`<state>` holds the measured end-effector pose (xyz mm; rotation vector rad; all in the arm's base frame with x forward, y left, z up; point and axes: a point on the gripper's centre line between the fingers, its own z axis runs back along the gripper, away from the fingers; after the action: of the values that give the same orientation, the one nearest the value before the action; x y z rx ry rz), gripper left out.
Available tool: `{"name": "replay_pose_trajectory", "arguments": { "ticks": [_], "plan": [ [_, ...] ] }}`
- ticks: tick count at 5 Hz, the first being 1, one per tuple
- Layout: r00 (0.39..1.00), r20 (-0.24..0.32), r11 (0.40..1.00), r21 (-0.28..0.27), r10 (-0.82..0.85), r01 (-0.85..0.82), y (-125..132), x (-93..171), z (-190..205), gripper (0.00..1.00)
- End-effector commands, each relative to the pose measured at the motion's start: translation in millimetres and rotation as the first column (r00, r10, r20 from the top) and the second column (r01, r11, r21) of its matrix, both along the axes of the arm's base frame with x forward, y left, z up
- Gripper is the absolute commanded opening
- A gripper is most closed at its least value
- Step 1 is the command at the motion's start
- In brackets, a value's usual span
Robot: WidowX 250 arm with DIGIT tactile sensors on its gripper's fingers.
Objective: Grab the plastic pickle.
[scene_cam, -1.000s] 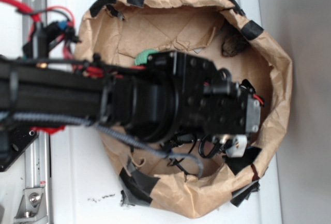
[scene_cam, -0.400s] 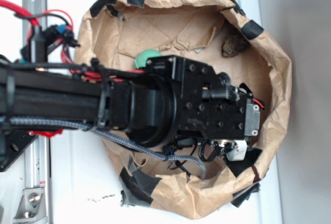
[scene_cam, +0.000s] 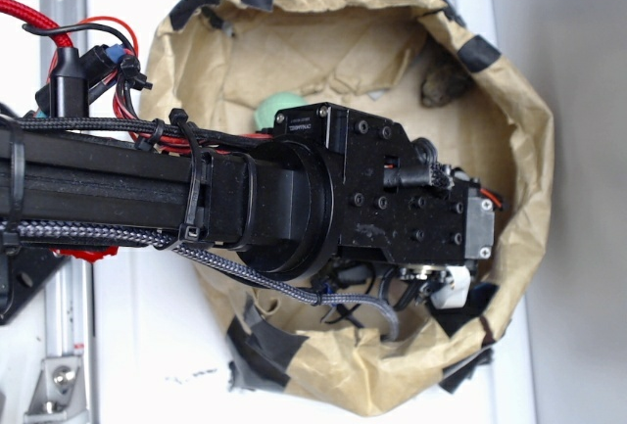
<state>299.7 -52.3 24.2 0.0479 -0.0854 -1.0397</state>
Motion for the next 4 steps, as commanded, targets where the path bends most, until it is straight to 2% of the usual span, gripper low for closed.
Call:
{"name": "replay_pose_trajectory", "arguments": {
  "ticks": [1,2,3,4],
  "plan": [
    [0.965,0.082,0.965,-0.105,0.248,-0.239,37,-11,111,0.00],
    [0.891,0.054,0.887,-0.141,0.451,-0.440,46,-34,160,0.00],
    [0.749,0.086,0.749,-0.186,0.657,-0.636,40,-50,179,0.00],
    [0.623,0.107,0.632,-0.154,0.775,-0.759,34,-48,184,0.00]
  ]
}}
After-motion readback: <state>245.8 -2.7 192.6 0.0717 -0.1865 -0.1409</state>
